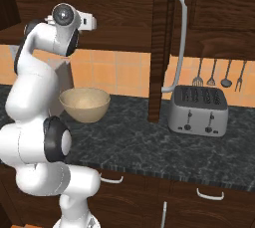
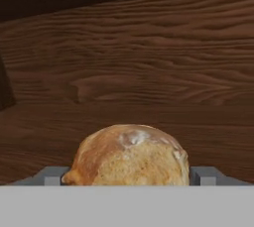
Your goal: Open the cabinet, pick up the bread from the cabinet and place it in the basket. Then move the basket to the dining counter.
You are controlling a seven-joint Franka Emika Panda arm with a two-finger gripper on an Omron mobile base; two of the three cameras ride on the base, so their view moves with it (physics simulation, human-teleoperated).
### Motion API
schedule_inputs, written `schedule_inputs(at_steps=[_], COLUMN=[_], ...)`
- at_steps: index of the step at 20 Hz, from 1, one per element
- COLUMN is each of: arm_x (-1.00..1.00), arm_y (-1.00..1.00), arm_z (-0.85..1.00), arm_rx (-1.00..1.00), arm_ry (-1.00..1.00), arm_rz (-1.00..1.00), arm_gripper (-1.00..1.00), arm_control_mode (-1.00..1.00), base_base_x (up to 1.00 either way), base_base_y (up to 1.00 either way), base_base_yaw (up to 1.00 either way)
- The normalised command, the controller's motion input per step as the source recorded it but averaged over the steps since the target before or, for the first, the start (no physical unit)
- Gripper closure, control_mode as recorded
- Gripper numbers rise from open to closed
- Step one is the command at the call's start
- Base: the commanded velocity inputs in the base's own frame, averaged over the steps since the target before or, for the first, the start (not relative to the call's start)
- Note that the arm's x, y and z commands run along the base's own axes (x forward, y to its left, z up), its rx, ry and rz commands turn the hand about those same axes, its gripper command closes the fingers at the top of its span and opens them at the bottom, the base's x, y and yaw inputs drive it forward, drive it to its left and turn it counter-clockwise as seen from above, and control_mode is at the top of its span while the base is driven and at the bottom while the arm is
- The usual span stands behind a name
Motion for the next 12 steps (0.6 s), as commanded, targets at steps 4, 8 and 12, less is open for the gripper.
schedule_inputs(at_steps=[4,8,12], arm_x=[-1.0,-1.0,-1.0], arm_y=[0.0,-0.12,-0.11], arm_z=[0.29,-0.14,-0.73], arm_rx=[-0.02,-0.03,-0.09], arm_ry=[0.12,0.09,0.06], arm_rz=[0.0,0.0,-0.06], arm_gripper=[1.0,1.0,1.0], arm_control_mode=[-1.0,-1.0,-1.0], base_base_x=[0.0,0.0,0.0], base_base_y=[0.0,0.0,0.0], base_base_yaw=[0.0,0.0,0.0])
